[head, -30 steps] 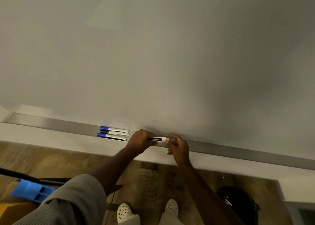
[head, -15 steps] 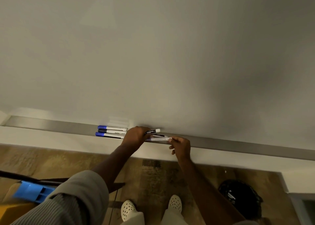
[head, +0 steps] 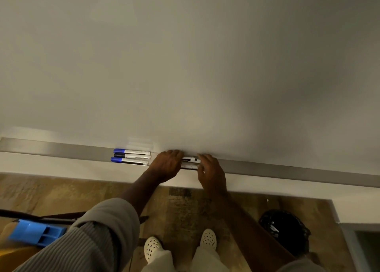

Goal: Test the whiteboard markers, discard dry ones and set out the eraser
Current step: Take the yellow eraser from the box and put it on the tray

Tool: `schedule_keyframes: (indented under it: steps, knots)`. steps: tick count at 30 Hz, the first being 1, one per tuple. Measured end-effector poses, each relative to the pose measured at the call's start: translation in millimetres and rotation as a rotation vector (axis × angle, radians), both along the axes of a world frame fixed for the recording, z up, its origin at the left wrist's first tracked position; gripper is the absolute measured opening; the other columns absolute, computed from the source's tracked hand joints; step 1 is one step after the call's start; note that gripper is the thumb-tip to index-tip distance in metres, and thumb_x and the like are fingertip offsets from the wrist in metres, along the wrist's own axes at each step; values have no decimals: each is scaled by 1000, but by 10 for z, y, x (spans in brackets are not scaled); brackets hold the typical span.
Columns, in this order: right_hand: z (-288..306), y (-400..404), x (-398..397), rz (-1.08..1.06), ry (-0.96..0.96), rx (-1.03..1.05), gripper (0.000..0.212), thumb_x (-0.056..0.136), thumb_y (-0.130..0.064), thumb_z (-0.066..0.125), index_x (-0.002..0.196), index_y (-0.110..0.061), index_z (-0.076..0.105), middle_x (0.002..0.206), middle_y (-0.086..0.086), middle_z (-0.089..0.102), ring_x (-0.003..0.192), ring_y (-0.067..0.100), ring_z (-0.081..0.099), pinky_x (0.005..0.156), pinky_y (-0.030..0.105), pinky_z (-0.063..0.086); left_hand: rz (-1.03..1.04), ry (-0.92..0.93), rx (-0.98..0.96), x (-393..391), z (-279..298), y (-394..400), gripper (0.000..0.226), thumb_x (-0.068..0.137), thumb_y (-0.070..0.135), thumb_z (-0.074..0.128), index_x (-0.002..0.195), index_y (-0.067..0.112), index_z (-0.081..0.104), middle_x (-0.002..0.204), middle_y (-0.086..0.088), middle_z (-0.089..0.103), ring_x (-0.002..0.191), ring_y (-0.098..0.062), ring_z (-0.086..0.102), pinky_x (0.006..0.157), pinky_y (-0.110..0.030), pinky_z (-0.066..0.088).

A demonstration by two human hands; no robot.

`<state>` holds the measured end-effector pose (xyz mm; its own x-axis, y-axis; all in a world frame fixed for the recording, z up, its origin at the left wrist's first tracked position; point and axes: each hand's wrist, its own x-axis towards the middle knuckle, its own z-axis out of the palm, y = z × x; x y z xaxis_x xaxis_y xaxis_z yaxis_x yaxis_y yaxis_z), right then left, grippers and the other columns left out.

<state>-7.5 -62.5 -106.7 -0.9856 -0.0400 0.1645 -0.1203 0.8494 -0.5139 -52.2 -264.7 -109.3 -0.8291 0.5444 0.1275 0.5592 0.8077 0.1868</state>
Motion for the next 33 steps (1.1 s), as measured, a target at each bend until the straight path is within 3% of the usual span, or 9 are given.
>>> schedule_keyframes:
  steps: [4, 9, 13, 16, 20, 25, 30, 33]
  knots:
    - [29, -27, 51, 93, -33, 75, 46, 92, -13, 62, 138, -5, 58, 138, 12, 61, 128, 27, 57, 107, 38, 49, -8, -3, -3, -14, -101, -3, 25, 88, 11, 60, 112, 10, 64, 105, -11, 65, 86, -29, 64, 61, -38, 54]
    - [-13, -69, 101, 116, -82, 125, 55, 92, -13, 66, 145, -7, 50, 147, 10, 53, 136, 25, 51, 110, 37, 43, -31, 35, 99, 28, -82, -5, 33, 92, 24, 50, 116, 9, 65, 110, -11, 66, 93, -30, 63, 71, -39, 56]
    - [-88, -72, 100, 150, -95, 169, 55, 96, -25, 61, 147, -8, 47, 151, 10, 49, 139, 25, 47, 113, 38, 41, 81, 38, 260, 177, -77, -89, 35, 94, 26, 53, 120, 6, 66, 117, -11, 66, 106, -28, 61, 89, -40, 54]
    - [-157, -78, 76, 181, -106, 212, 57, 98, -35, 58, 147, -9, 47, 152, 10, 48, 140, 27, 47, 112, 39, 38, 165, -22, 244, 313, -159, -210, 45, 100, 35, 45, 131, 6, 60, 129, -13, 63, 119, -28, 58, 98, -44, 53]
    - [-210, -104, 74, 227, -156, 340, 65, 98, -50, 38, 143, -6, 52, 148, 13, 52, 137, 29, 50, 111, 42, 38, 184, -182, 100, 443, -283, -253, 69, 105, 52, 12, 148, 7, 41, 155, -14, 42, 144, -30, 38, 117, -45, 32]
    - [-240, -128, 123, 222, -206, 381, 82, 102, -58, 7, 142, -3, 53, 148, 17, 51, 137, 31, 50, 110, 45, 37, 192, -237, 50, 512, -364, -170, 70, 105, 55, 7, 155, 9, 24, 164, -13, 17, 153, -27, 15, 125, -42, 14]
    - [-243, -97, 161, 222, -236, 400, 81, 103, -58, 6, 143, -5, 50, 151, 15, 48, 139, 30, 47, 112, 46, 34, 90, -252, 75, 494, -366, -175, 68, 104, 53, 4, 157, 13, 19, 166, -8, 11, 154, -22, 9, 125, -42, 15]
    - [-267, -57, 168, 251, -214, 385, 72, 103, -56, 18, 146, -6, 47, 153, 13, 45, 141, 28, 44, 113, 46, 37, 137, -263, 172, 478, -311, -159, 69, 103, 56, 6, 157, 15, 17, 166, -4, 9, 155, -17, 5, 125, -35, 9]
